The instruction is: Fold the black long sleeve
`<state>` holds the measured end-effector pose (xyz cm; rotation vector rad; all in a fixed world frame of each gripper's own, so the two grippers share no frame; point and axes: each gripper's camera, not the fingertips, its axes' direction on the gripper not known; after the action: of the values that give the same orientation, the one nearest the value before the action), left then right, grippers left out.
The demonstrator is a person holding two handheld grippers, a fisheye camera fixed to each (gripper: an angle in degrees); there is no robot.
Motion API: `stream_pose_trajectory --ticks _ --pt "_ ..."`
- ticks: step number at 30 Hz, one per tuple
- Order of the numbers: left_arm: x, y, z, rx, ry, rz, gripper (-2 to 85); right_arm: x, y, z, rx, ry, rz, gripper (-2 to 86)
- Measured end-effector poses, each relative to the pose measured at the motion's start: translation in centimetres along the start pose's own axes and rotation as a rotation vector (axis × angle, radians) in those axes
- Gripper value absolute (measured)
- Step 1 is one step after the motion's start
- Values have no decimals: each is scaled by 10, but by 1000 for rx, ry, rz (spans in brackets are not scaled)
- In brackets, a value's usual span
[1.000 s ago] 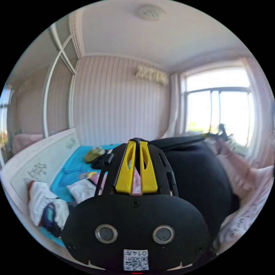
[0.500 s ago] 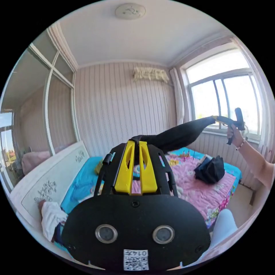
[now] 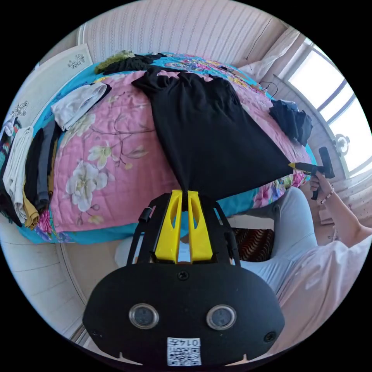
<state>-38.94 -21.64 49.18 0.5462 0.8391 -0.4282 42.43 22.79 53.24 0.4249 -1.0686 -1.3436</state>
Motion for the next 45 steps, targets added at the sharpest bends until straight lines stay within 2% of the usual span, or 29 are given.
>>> stream_pose_trajectory --ticks 10,19,23,27,32,38,40,42,45 --pt "-31 46 64 -5 83 -27 3 23 38 1 -131 6 -78 2" --pt "-53 57 131 3 44 -66 43 43 41 17 -206 130 -107 7" --pt "-65 63 149 -75 -77 -50 40 65 43 -11 -174 195 -95 9" --pt "-63 50 158 -7 -70 53 37 77 24 -52 -66 243 -120 17" --pt "-26 -40 219 52 -65 288 38 73 -70 -71 30 300 -189 29" --pt "51 -208 348 149 124 497 41 40 -276 -55 166 292 -328 60" --pt "76 -266 408 122 133 486 40 48 -368 -35 186 362 -269 88" --pt "87 -299 453 79 147 444 28 68 -422 -16 190 397 -176 95" --pt "101 -325 521 -18 154 417 4 118 -468 5 98 390 -30 37"
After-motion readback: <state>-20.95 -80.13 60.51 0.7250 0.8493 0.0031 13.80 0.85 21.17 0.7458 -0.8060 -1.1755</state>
